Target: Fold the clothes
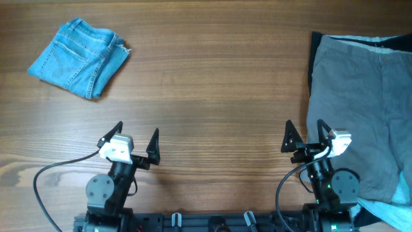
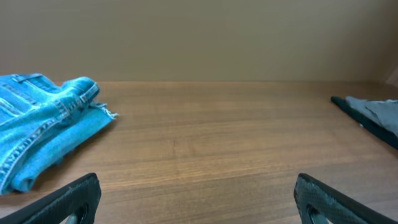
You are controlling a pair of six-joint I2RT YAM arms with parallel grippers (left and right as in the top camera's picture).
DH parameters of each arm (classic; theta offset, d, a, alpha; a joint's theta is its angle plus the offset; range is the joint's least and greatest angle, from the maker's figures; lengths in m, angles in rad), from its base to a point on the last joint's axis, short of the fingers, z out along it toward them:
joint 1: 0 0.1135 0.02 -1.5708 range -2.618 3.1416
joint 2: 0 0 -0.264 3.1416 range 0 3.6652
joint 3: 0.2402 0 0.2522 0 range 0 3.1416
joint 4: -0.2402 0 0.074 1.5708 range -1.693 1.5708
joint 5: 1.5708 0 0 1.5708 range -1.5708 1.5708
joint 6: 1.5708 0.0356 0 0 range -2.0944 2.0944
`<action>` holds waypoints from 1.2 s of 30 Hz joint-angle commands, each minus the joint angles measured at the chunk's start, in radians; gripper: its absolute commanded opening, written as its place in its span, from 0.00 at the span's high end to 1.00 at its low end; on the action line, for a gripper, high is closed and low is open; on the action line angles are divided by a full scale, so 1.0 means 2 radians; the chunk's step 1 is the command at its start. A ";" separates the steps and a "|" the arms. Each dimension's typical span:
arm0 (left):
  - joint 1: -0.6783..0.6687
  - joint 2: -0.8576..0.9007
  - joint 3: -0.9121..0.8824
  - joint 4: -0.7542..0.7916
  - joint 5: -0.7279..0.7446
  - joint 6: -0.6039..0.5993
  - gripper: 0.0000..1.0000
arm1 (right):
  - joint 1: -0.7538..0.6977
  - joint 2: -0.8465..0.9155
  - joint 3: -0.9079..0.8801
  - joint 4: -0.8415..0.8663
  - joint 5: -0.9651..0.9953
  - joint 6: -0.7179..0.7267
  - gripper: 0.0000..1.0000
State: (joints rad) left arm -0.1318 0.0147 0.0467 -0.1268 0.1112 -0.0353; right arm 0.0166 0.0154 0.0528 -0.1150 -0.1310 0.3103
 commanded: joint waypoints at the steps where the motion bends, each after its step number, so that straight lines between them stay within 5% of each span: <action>1: 0.003 -0.006 -0.016 0.023 0.012 -0.003 0.00 | -0.002 -0.004 0.002 0.002 -0.004 0.003 0.00; 14: 0.003 -0.006 -0.021 0.124 -0.025 0.000 0.00 | -0.002 -0.004 0.002 0.002 -0.004 0.003 0.00; 23: 0.003 -0.006 -0.021 0.026 -0.025 -0.001 0.00 | -0.002 -0.004 0.002 0.002 -0.004 0.003 0.00; 36: 0.003 -0.004 -0.021 0.027 -0.025 -0.001 0.00 | -0.002 -0.004 0.002 0.002 -0.004 0.003 0.00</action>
State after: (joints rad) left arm -0.1318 0.0139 0.0109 -0.0677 0.0719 -0.0353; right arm 0.0166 0.0154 0.0528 -0.1150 -0.1310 0.3103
